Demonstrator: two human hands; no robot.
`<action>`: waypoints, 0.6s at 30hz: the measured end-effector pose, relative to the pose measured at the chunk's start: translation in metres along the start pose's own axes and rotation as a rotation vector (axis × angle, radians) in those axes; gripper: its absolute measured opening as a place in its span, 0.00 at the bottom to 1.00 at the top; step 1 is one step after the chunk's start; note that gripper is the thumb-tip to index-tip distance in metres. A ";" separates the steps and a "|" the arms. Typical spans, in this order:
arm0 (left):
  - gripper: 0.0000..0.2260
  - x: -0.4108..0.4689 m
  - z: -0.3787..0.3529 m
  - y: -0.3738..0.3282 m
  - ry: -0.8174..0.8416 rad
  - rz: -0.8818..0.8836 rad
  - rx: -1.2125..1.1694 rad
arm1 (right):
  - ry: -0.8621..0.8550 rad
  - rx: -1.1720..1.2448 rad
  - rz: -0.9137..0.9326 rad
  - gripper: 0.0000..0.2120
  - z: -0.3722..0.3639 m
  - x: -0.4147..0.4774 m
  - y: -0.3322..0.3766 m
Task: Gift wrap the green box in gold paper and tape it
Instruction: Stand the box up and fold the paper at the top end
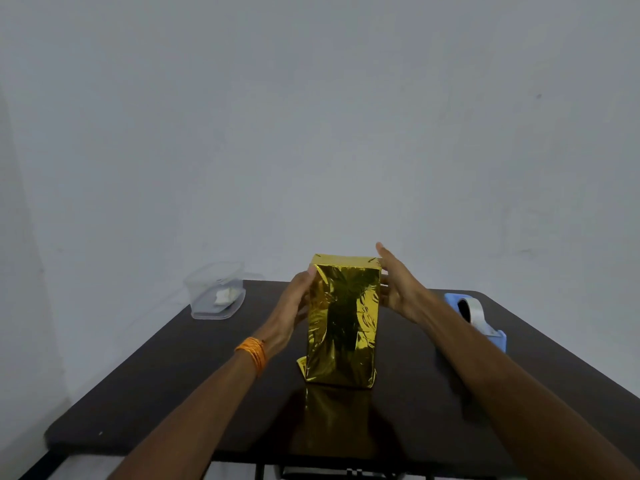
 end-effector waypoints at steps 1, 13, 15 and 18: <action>0.31 -0.004 0.002 0.005 0.014 -0.007 0.032 | 0.005 0.041 0.019 0.25 0.004 -0.003 -0.003; 0.31 -0.026 0.012 0.035 0.072 0.110 0.241 | 0.223 -0.345 0.051 0.26 0.033 -0.042 -0.056; 0.33 -0.026 0.011 0.022 -0.005 0.142 0.242 | 0.153 -0.321 0.073 0.22 0.025 -0.042 -0.049; 0.35 -0.022 0.008 0.004 0.006 0.224 0.202 | -0.005 -0.276 0.000 0.22 0.016 -0.035 -0.039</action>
Point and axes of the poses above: each hand's wrist, its own x-axis towards the middle knuckle, its own z-axis out of the back of the hand, y = z × x, the point moved 3 cm from there along x, towards the middle knuckle, and after that the axes turned 5 degrees about x, right-handed, at the moved point
